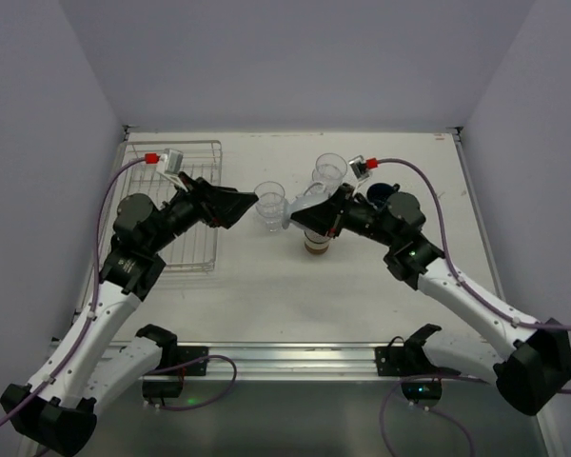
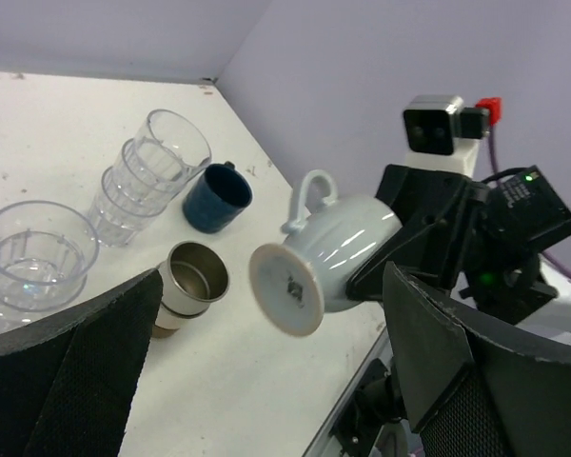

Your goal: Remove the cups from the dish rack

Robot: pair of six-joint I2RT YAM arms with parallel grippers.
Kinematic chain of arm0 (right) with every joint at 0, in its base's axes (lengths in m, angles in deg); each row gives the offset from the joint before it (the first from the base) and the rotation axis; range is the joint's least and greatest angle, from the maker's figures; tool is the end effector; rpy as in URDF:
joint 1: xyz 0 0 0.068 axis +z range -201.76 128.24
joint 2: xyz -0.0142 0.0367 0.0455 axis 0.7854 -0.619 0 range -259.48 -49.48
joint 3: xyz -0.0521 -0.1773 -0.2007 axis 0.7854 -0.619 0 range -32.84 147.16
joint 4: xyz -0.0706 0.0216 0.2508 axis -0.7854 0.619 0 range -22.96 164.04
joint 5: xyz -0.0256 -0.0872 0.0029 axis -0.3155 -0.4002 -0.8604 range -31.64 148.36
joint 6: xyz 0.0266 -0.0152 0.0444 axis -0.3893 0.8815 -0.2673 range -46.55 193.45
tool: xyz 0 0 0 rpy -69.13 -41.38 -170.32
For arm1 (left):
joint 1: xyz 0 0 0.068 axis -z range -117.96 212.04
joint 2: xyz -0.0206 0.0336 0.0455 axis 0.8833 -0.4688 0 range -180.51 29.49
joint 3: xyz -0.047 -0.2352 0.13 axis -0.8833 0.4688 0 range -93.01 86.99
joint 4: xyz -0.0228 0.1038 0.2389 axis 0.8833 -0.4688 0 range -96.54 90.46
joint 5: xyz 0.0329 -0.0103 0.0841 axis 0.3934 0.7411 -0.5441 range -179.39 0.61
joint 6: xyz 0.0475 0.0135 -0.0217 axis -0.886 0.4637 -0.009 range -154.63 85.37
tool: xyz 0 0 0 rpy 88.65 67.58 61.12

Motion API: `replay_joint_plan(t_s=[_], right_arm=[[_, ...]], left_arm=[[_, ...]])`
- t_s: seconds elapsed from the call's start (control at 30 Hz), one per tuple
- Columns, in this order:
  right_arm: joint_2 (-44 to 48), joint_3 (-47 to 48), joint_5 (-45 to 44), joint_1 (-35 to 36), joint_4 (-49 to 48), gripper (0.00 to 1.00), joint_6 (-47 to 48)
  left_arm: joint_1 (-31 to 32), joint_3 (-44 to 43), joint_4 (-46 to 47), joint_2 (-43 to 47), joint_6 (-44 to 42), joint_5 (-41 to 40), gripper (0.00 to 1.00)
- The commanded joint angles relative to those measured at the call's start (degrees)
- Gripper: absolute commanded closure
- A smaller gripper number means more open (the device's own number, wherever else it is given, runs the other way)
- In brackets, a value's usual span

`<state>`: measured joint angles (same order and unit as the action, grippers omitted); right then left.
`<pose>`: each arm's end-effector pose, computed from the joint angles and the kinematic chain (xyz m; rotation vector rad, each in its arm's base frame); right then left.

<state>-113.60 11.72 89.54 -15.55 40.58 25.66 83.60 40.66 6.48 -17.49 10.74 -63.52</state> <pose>0.1984 0.1682 0.3381 -0.3406 1.6467 1.5434 0.1722 -0.0846 0.3737 0.0639 1.6223 -1.2552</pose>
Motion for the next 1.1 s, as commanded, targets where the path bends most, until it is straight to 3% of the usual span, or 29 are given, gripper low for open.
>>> replay_joint_plan(t_s=[0.0,0.03,0.13,0.3,0.53,0.77,1.07], right_arm=[[9.7,3.1,-6.5,-3.9,13.7,1.0,11.2],[11.1,4.5,-10.7,-6.5,23.0,1.0,13.1],[14.8,6.2,-17.2,-12.6,36.5,1.0,18.9],[11.3,7.3,-30.7,-17.9,46.1,1.0,24.5],[-2.2,9.2,-36.3,-19.3,48.6,1.0,25.6],[-12.9,11.4,-38.1,-19.3,51.3,1.0,25.4],[-21.2,14.6,-42.9,-17.8,55.3,0.95,25.5]], left_arm=[[0.3,-5.9,-11.2,0.1,-10.1,-2.3,0.0],[0.3,-6.3,-13.0,0.4,-13.7,-3.8,0.0],[0.3,-5.6,-18.1,2.2,-20.0,-5.4,0.0],[0.3,-1.8,-23.1,5.3,-27.4,-7.5,0.0],[0.3,3.3,-24.2,9.6,-31.6,-12.9,0.0],[0.2,6.1,-22.0,11.7,-32.2,-12.8,0.0],[0.2,6.4,-22.4,12.5,-32.1,-13.0,0.0]])
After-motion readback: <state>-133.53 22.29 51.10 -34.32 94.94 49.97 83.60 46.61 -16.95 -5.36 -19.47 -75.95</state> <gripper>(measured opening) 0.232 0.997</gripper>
